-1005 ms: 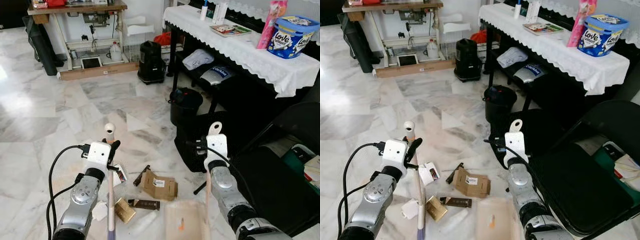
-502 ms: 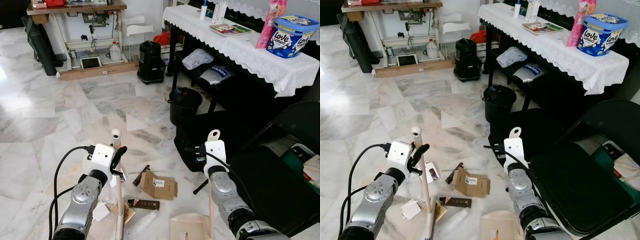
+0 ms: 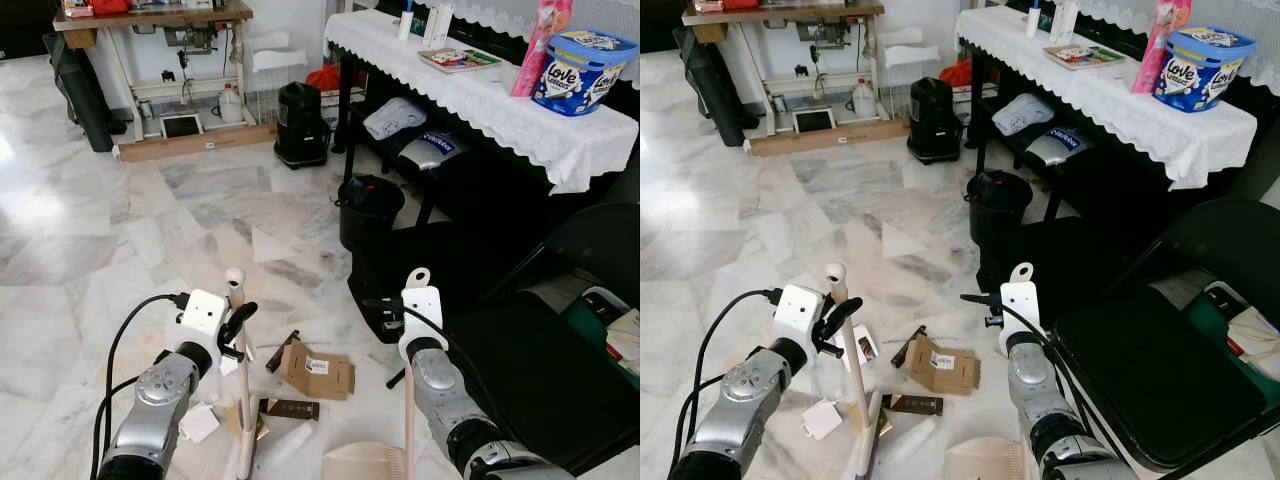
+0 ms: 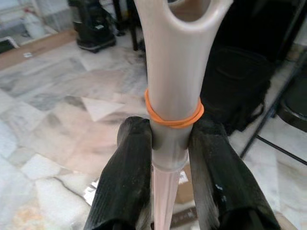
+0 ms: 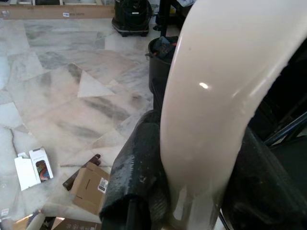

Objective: Sweep floor

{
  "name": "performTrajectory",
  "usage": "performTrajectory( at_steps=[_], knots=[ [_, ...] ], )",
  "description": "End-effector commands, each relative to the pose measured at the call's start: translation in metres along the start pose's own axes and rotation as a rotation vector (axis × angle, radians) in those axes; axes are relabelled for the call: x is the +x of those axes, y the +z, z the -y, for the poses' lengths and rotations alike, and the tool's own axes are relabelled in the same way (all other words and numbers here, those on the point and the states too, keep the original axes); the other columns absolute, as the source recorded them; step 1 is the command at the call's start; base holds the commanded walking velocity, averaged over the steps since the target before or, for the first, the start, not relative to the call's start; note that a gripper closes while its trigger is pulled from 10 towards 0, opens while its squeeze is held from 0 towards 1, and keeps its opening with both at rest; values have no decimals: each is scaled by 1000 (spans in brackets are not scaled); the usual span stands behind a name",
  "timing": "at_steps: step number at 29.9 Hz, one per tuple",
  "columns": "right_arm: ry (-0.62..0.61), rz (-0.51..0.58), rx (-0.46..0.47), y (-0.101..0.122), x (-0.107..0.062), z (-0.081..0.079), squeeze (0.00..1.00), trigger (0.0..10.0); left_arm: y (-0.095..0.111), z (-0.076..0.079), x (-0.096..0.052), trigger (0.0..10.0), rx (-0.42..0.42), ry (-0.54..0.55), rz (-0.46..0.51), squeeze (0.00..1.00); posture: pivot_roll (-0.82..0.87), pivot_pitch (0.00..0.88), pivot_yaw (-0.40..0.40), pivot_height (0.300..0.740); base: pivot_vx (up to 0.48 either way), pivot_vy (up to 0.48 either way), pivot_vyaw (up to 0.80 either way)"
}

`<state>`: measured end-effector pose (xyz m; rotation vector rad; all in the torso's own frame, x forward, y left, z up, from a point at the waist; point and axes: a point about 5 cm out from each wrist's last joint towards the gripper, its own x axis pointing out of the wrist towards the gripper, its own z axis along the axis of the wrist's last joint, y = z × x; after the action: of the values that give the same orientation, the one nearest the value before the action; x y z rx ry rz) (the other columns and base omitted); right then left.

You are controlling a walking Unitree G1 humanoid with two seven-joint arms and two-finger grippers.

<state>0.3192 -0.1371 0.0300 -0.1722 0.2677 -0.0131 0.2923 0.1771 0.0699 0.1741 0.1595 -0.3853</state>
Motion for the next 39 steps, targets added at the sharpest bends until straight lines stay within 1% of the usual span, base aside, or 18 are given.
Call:
performTrajectory(
  at_steps=[1, 4, 5, 7, 10, 11, 13, 14, 19, 23, 24, 26, 30, 33, 35, 36, 37, 39],
  knots=[
    [3, 8, 3, 6, 3, -1, 0, 10000, -7, 3, -3, 10000, -30, -53, -47, 0, 69, 0, -31, 740, 0, 0, 0],
    [4, 7, 6, 5, 3, -1, 0, 10000, -9, 4, -4, 10000, -40, -79, -64, 0, 70, 0, -32, 740, 0, 0, 0],
    [6, 6, 7, 4, 2, -2, 0, 10000, -7, 2, -4, 10000, -74, -79, -58, 0, 70, 0, -32, 740, 0, 0, 0],
    [7, 5, 7, 4, 2, -2, 0, 10000, -6, -1, -4, 10000, -96, -75, -53, 0, 70, 0, -32, 740, 0, 0, 0],
    [9, 11, 12, 4, 2, -2, 0, 10000, -6, -12, -5, 10000, -107, -43, -56, 0, 70, 0, -32, 740, 0, 0, 0],
    [9, 11, 12, 4, 2, -2, 0, 10000, -6, -12, -5, 10000, -107, -43, -56, 0, 70, 0, -32, 740, 0, 0, 0],
    [21, 28, 9, 6, 2, -4, 0, 10000, -5, -19, -6, 10000, -132, -22, -53, 0, 74, 0, -30, 740, 0, 0, 0],
    [23, 31, 6, 7, 2, -5, 0, 10000, -5, -20, -7, 10000, -137, -20, -53, 0, 74, 0, -30, 740, 0, 0, 0],
    [25, 16, -2, 9, 4, -7, 0, 10000, -6, -15, -4, 10000, -148, -32, -59, 0, 69, 0, -29, 740, 0, 0, 0],
    [15, 25, -13, 13, 6, -6, 0, 10000, -6, -11, -2, 10000, -156, -40, -56, 0, 69, 0, -31, 740, 0, 0, 0],
    [-20, 70, -7, 20, 8, 0, 0, 10000, -6, -9, -2, 10000, -154, -38, -52, 0, 68, 0, -32, 740, 0, 0, 0],
    [-48, 102, 3, 25, 9, 6, 0, 10000, -6, -9, -1, 10000, -151, -35, -50, 0, 68, 0, -33, 740, 0, 0, 0],
    [-79, 107, 15, 25, 9, 12, 0, 10000, -6, -9, -1, 10000, -148, -22, -45, 0, 67, 0, -32, 740, 0, 0, 0],
    [-97, 38, 74, 15, 8, 15, 0, 10000, -6, -9, -1, 10000, -143, -9, -41, 0, 69, 0, -33, 740, 0, 0, 0],
    [-84, -25, 72, 6, 7, 12, 0, 10000, -6, -10, -2, 10000, -143, -9, -41, 0, 72, 0, -34, 740, 0, 0, 0],
    [-84, -25, 72, 6, 7, 12, 0, 10000, -6, -10, -2, 10000, -143, -9, -41, 0, 72, 0, -34, 740, 0, 0, 0],
    [-66, -65, 63, 1, 5, 9, 0, 10000, -6, -10, -2, 10000, -143, -11, -42, 0, 71, 0, -34, 740, 0, 0, 0],
    [-50, -86, 72, -2, 4, 6, 0, 10000, -6, -10, -2, 10000, -143, -12, -43, 0, 70, 0, -33, 740, 0, 0, 0]
  ],
)
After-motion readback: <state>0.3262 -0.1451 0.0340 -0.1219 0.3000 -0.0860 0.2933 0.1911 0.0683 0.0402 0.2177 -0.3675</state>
